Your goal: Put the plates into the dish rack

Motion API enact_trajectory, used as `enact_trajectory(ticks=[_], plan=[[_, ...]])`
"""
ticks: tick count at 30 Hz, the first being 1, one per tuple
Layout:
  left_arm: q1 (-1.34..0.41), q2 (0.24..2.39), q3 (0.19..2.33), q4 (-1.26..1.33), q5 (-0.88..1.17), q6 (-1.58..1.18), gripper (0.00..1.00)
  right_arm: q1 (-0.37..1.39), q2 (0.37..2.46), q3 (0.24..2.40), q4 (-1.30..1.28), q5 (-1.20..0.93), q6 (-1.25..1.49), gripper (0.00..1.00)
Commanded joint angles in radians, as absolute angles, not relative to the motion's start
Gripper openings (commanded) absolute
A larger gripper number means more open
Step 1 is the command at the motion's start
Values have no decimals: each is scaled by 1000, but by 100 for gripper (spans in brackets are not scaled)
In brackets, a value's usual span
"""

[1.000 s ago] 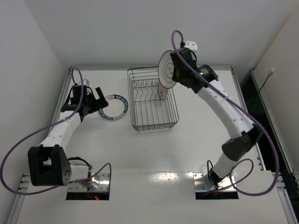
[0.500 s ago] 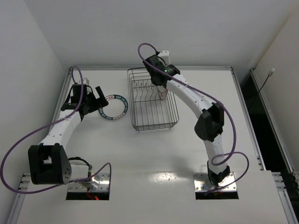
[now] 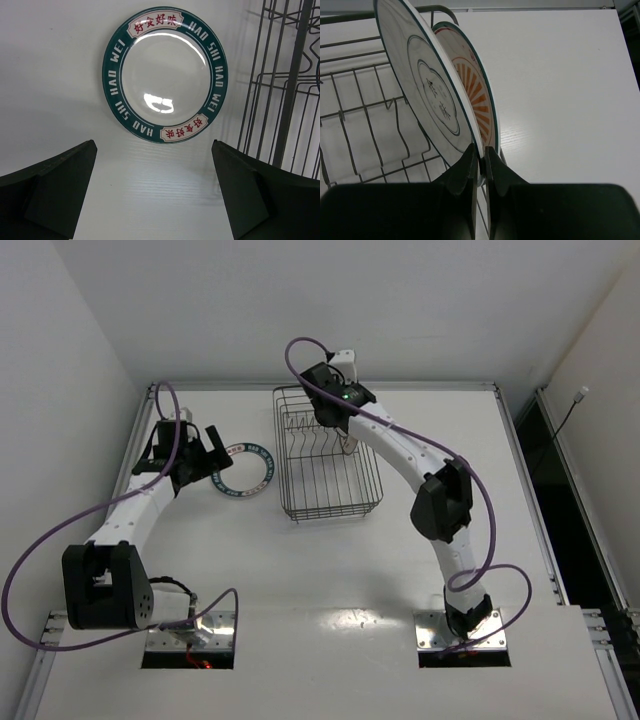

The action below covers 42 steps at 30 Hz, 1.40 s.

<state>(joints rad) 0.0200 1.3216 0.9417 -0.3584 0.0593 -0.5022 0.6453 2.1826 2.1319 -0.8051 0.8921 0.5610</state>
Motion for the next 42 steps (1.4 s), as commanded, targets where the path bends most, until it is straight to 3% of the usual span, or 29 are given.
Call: enact_trajectory(ticks=[1,8,23,29,38,40,41,42], plan=[[15,1325,980,-342,63,-506,100,657,2126,2134,-767,1003,557,0],[15,1334,989,-342,63,-506,100,657,2019,2054,-674,977,548,0],[15,1335,989,-342,44,-506,100,666,2252,2147,-744,873,549,0],[15,1356,989,-331,72,-497,97,666,2240,2157,-775,766,567,0],[25,1433,989,-331,71,-497,94,666,2001,2092,-772,581,557,31],[35,1442,989,-331,61,-497,94,666,1939,2057,-762,568,548,42],[35,1442,989,-331,61,-497,94,666,1906,2040,-732,545,537,55],[47,1453,989,-340,61,-497,94,666,1835,2007,-715,534,537,61]])
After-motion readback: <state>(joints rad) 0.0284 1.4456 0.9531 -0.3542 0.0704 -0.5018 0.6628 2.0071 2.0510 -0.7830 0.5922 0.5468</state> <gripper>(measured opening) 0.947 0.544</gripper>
